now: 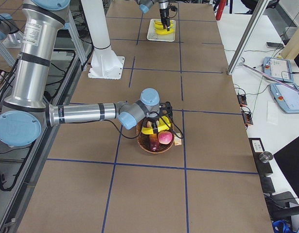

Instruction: Transfer all bananas from basket to plate

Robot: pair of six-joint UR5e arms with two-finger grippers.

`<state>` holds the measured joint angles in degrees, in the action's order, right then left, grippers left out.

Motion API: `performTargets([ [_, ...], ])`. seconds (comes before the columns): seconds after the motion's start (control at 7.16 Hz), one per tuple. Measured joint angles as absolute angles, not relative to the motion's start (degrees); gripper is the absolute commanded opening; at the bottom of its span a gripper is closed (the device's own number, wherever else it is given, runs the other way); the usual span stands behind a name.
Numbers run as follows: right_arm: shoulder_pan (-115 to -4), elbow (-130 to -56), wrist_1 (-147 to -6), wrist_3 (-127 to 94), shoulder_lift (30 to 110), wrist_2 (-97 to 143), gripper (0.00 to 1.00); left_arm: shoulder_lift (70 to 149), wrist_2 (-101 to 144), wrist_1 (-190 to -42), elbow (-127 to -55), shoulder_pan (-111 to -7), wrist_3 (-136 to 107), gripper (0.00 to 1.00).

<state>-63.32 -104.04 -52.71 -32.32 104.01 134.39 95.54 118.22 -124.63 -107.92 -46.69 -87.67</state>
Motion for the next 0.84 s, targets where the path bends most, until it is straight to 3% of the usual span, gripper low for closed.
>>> performTargets([
  [0.84,-63.34,-96.84,-49.67,-34.45,101.65,138.13,0.94,95.61,118.21,-124.63,-108.05,-46.58,-87.89,1.00],
])
